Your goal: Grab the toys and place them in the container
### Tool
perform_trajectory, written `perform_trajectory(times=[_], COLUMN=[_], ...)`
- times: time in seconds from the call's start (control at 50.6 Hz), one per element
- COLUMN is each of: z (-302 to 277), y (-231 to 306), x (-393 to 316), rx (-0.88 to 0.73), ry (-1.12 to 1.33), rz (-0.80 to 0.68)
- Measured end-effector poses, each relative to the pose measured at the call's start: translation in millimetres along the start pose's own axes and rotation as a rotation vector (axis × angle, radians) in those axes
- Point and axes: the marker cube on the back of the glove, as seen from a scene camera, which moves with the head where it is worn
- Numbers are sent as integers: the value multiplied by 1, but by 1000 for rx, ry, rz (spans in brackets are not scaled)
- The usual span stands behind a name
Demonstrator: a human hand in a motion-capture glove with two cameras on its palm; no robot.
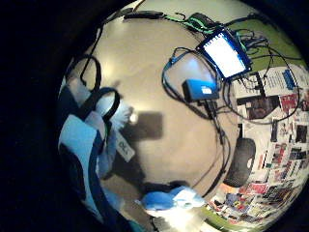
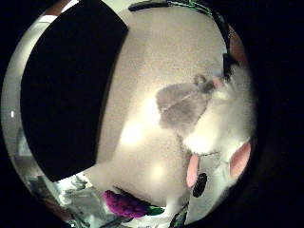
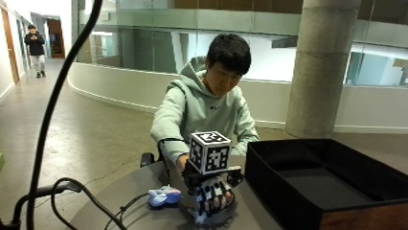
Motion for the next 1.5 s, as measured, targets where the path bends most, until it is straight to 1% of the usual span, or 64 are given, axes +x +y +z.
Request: perform_trajectory(times=[0.296,0.435,0.593,0.711,0.81,0.909,1.067,1.165,1.225,1.304,1.343,1.501], z=[-17,-46,-99,-152,-204,-239,-258,-256,-248,-234,-229,-226], y=[24,41,56,61,65,58,40,32,21,12,9,14], x=[-11,-19,-35,-56,-96,-138,-198,-234,-250,-263,-266,-265], rx=[-226,-250,-211,-128,25,157,360,472,424,243,191,169], ry=[-45,-31,-2,-5,-41,-105,-152,-176,-191,-207,-209,-194], rz=[-17,-34,-60,-107,-154,-214,-286,-271,-260,-244,-238,-238])
